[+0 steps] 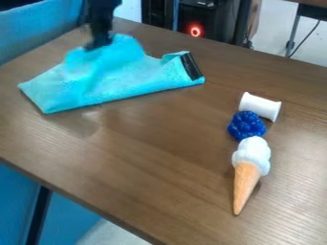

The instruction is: Unfold the cloth from the top left to bottom right

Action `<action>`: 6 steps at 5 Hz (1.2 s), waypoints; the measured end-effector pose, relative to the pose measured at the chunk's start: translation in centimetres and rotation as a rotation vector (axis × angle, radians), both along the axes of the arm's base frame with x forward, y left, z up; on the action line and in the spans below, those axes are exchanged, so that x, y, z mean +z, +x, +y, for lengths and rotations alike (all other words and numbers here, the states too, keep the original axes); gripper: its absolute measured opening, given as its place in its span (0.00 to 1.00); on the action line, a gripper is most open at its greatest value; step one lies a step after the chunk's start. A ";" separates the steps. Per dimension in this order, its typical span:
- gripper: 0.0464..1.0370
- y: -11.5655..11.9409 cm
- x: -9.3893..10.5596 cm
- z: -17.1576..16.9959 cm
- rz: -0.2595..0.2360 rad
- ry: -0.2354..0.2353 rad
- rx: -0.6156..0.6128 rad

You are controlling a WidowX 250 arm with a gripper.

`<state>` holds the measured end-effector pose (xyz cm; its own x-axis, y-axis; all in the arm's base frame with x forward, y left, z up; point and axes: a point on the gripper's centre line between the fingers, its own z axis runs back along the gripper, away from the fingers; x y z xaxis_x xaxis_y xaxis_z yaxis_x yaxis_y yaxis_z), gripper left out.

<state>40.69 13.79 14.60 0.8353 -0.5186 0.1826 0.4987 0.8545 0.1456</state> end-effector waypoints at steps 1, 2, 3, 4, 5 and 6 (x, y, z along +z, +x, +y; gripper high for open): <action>0.02 -1.8 2.3 -4.4 -0.018 -0.041 -0.087; 0.02 -4.5 2.6 -8.8 0.020 -0.028 -0.174; 0.02 -7.7 0.2 -11.0 0.115 -0.016 -0.233; 0.01 -11.6 -0.7 -13.7 0.160 -0.023 -0.316; 0.01 -15.2 -0.7 -15.2 0.185 -0.038 -0.383; 0.01 -17.2 -0.3 -16.1 0.176 -0.057 -0.421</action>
<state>23.50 -2.30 14.29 0.5750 -0.8127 0.0946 0.8170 0.5764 -0.0136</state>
